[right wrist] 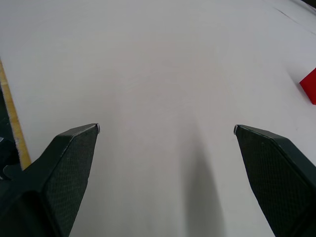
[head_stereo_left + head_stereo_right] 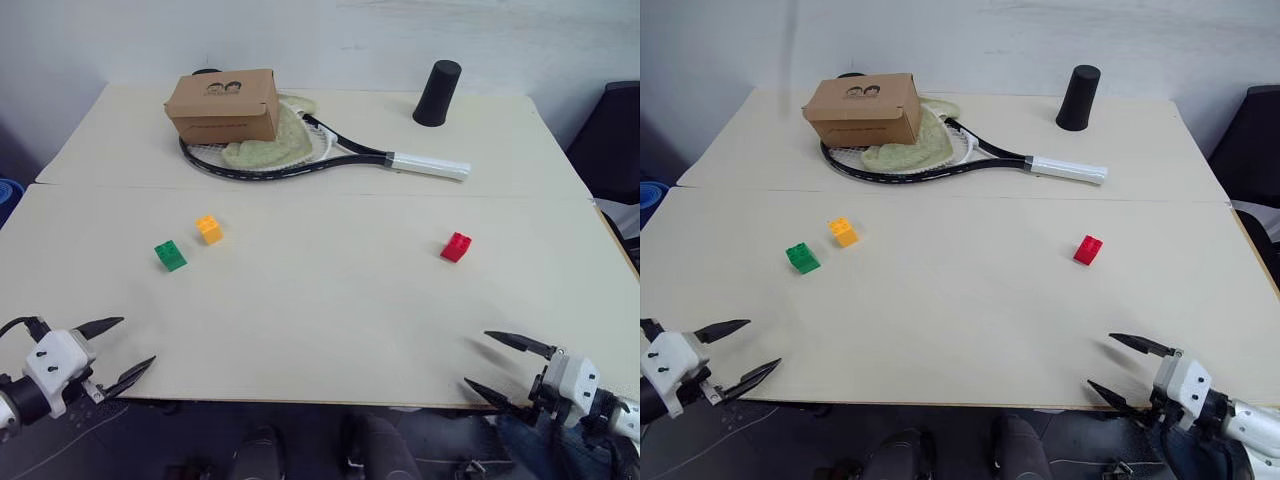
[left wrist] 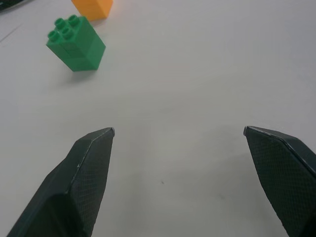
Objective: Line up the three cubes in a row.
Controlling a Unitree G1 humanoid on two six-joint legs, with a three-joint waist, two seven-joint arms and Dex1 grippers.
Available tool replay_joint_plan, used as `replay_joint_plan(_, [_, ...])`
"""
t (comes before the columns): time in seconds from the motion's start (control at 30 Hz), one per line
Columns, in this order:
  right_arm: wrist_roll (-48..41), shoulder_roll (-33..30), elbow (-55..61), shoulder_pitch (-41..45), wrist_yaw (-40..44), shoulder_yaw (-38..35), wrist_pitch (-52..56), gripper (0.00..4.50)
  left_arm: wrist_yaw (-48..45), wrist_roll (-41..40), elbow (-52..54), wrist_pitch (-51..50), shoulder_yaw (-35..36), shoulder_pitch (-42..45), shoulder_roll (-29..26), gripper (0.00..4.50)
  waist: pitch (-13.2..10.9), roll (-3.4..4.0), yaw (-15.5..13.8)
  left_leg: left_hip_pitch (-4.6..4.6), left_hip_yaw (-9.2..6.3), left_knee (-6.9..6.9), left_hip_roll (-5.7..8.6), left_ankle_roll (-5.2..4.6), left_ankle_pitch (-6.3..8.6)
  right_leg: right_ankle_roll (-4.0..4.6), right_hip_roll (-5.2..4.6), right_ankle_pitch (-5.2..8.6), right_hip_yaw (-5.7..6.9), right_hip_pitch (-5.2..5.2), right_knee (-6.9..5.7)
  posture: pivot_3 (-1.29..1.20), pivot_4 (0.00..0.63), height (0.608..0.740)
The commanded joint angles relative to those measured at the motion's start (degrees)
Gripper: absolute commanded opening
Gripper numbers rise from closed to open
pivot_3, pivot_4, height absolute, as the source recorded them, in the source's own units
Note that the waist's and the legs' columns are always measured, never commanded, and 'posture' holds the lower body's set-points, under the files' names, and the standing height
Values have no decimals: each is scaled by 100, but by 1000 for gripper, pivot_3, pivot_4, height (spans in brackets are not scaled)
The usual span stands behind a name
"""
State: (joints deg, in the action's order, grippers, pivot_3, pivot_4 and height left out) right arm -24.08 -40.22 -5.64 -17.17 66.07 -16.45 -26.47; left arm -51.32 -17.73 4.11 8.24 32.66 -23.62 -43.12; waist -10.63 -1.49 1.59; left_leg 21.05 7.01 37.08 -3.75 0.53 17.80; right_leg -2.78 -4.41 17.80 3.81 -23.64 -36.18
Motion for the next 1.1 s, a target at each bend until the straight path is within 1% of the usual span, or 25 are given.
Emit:
replay_joint_plan(0.03, [-181,-4,161,4,-73,-131,114,4500,11,-102,222,50,121,-58,25,4398,0,0,-2,0,0,0,0,0,0,0,0,0,0,0,0,0,150,740])
replay_joint_plan(0.13, [-272,88,299,-14,-351,-296,310,4500,-91,-616,531,-449,88,52,32,4398,0,0,-3,3,0,0,0,0,0,0,-1,0,0,0,1,0,150,740])
replay_joint_plan(0.2, [-409,158,465,-147,-783,-629,593,4500,-230,-1337,1059,-1215,-148,221,-40,4398,0,0,-24,3,0,2,1,0,0,-1,-2,-1,0,0,0,0,150,740])
replay_joint_plan(0.27, [-427,217,585,-299,-1067,-863,774,4500,-183,-1845,1484,-1829,-310,364,-36,4398,4,15,-69,2,-5,5,5,0,-1,-3,-8,-2,2,5,-2,0,150,740])
replay_joint_plan(0.33, [-428,429,582,-527,-1462,-1132,921,4500,-161,-1930,1894,-2150,-712,561,-46,4398,6,17,-99,-1,-5,8,6,1,-1,-6,-7,-4,-1,9,-3,0,150,740])
replay_joint_plan(0.43, [-303,784,568,-773,-1847,-1267,959,4500,-27,-1903,2250,-2404,-1273,980,44,4398,8,21,-151,-6,-8,2,6,4,-4,-4,-1,-3,0,14,-4,0,150,740])
replay_joint_plan(0.5, [-201,1011,631,-801,-2046,-1213,933,4500,12,-1719,2272,-2377,-1548,1193,112,4398,9,22,-141,-6,-6,4,5,5,-6,-4,3,-3,-1,13,-9,0,150,740])
replay_joint_plan(0.57, [-15,1294,851,-659,-2386,-1001,960,4500,3,-1594,2232,-2365,-1778,1347,158,4398,12,30,-94,-8,4,7,6,5,-7,-4,4,-3,-10,11,-18,0,150,740])
replay_joint_plan(0.67, [241,1633,1324,-270,-2957,-582,1336,4500,-64,-1482,2049,-2303,-1900,1501,179,4398,12,30,40,-21,9,6,5,9,-11,-4,8,-3,-19,13,-31,0,150,740])
replay_joint_plan(0.73, [388,1907,1661,127,-3576,-302,1874,4500,-115,-1431,1928,-2253,-1939,1611,175,4398,11,30,79,-37,14,2,4,14,-13,0,13,-1,-28,14,-40,0,150,740])
replay_joint_plan(0.77, [590,2113,1819,464,-4109,-124,2323,4500,-132,-1393,1860,-2213,-1966,1696,184,4398,11,30,81,-38,14,0,4,17,-15,1,14,0,-29,13,-44,0,150,740])
replay_joint_plan(0.87, [1084,2605,2067,1304,-5301,260,3372,4500,-130,-1329,1761,-2137,-2031,1877,255,4398,11,30,68,-34,11,3,5,28,-19,5,14,4,-30,2,-60,0,150,740])
replay_joint_plan(0.93, [1509,2972,1987,1937,-6061,445,3756,4500,-131,-1329,1738,-2126,-2094,1971,319,4398,12,30,66,-27,9,5,4,47,-29,7,13,4,-29,-6,-64,0,150,740])
replay_joint_plan(1.0, [1850,3217,1822,2373,-6594,518,4014,4500,-136,-1264,1743,-2095,-2160,2009,365,4398,12,30,67,-1,9,10,7,59,-38,7,11,4,-29,-29,-72,0,150,740])
replay_joint_plan(1.1, [2075,3444,1493,2864,-7053,601,4139,4500,-120,-1216,1788,-2091,-2209,2003,409,4398,12,30,5,20,7,9,7,59,-39,8,13,7,-26,-46,-73,0,150,740])
